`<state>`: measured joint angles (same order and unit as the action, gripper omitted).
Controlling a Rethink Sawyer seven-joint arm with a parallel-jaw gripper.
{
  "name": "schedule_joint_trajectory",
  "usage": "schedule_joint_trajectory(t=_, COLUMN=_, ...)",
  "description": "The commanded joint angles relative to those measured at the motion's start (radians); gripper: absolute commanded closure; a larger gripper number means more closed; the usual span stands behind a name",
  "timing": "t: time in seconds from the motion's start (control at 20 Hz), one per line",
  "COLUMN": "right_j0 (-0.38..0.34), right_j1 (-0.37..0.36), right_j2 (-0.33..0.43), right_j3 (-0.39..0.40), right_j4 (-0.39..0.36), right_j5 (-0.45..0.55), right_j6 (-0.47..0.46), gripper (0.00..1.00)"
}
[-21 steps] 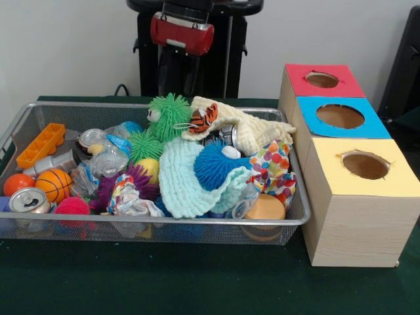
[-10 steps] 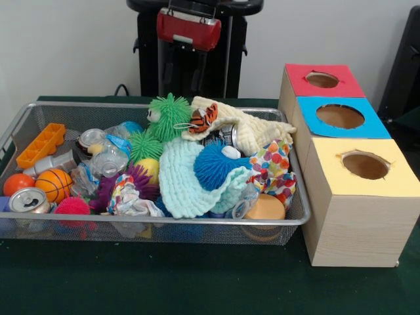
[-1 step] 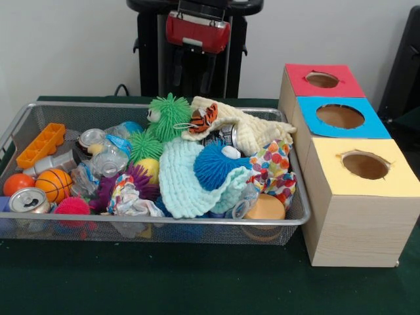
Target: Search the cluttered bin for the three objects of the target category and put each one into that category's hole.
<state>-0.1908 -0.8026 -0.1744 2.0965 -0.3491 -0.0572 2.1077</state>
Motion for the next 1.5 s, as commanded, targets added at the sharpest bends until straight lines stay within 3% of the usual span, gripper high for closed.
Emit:
schedule_joint_trajectory(t=0.05, right_j0=0.05, right_j1=0.109, right_j2=0.001, right_j3=-0.086, right_j4=0.05, right_j5=-0.098, right_j6=0.139, gripper=0.0)
schedule_joint_trajectory(t=0.75, right_j0=0.118, right_j1=0.249, right_j2=-0.045, right_j3=-0.102, right_j4=0.122, right_j5=-0.263, right_j6=0.159, gripper=0.0)
schedule_joint_trajectory(t=1.5, right_j0=0.07, right_j1=0.344, right_j2=-0.061, right_j3=-0.083, right_j4=0.118, right_j5=-0.381, right_j6=0.146, gripper=0.0)
